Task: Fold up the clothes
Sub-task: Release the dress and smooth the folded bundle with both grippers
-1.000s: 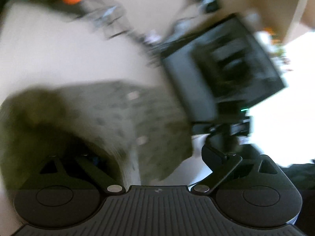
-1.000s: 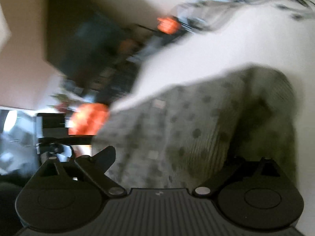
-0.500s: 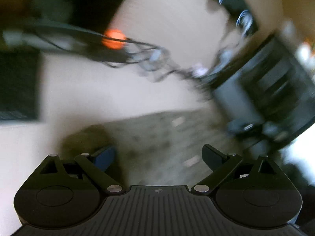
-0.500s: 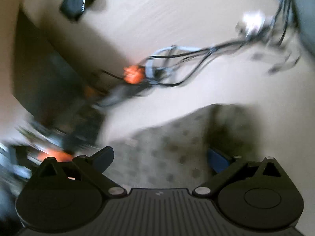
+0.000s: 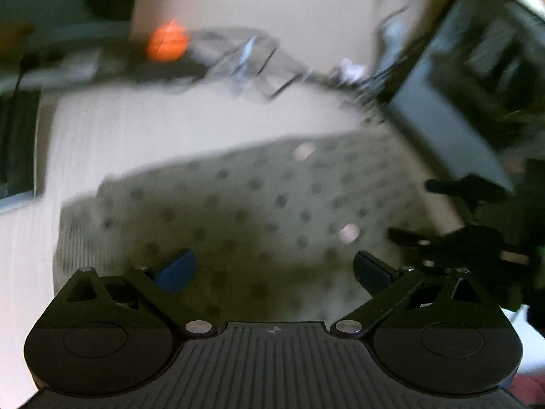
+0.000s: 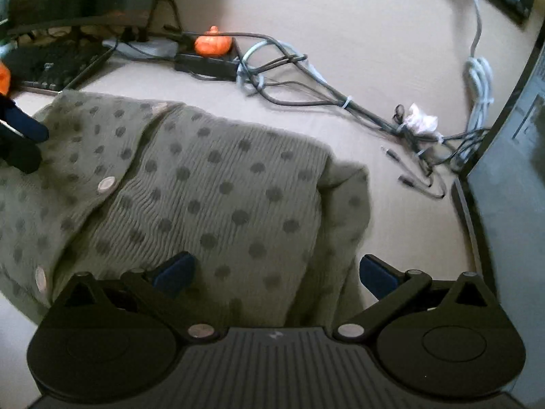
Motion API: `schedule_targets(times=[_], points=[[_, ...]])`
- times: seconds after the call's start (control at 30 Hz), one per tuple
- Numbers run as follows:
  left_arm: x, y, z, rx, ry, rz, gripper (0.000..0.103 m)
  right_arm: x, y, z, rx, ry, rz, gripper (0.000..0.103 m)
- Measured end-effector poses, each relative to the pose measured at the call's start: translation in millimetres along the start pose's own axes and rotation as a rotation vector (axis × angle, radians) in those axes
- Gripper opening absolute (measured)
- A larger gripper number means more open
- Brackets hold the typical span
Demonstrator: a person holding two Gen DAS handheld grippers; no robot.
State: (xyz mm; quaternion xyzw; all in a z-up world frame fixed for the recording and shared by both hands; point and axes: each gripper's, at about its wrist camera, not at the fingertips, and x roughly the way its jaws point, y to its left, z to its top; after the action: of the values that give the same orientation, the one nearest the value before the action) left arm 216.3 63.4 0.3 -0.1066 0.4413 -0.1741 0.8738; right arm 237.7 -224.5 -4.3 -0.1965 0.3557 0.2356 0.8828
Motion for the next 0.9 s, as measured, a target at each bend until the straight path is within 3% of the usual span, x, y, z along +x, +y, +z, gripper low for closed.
schedule_targets(times=[0.1,0.17,0.27,0.33,0.43,0.53,0.6,0.77,0.9], points=[[1.3,-0.5,-7.2,-0.002,-0.004,0.04,0.102,-3.1,-0.7,4.8,0.028,-0.002,-0.006,0.103],[0.7,-0.2,-4.8,-0.038,-0.011,0.052,0.102,-11.4,0.0,14.3,0.055,-0.06,0.008,0.103],[-4.3,2.6,1.2,-0.114,-0.031,0.053,0.102,-23.6,-8.1,31.7,0.182,-0.171,0.12,0.103],[-3.4,3.3,1.7,-0.118,-0.034,0.049,0.102,-14.6,-17.6,45.7,0.294,-0.2,0.227,0.103],[7.1,6.0,-1.2,-0.157,-0.014,0.049,0.102,25.6,-19.0,59.3,0.379,-0.156,0.297,0.103],[7.0,3.4,-4.8,-0.155,-0.027,0.057,0.103,74.0,-8.1,58.2,0.372,-0.047,0.272,0.103],[7.2,-1.1,-6.5,-0.138,-0.026,0.07,0.103,82.6,2.4,53.7,0.312,-0.098,0.251,0.103],[2.6,-11.0,-12.4,-0.114,-0.006,0.066,0.103,89.4,-5.1,51.8,0.274,-0.133,0.327,0.103],[-15.3,-4.9,1.8,-0.13,-0.045,-0.033,0.103,84.7,0.7,50.5,0.238,-0.133,0.33,0.103]])
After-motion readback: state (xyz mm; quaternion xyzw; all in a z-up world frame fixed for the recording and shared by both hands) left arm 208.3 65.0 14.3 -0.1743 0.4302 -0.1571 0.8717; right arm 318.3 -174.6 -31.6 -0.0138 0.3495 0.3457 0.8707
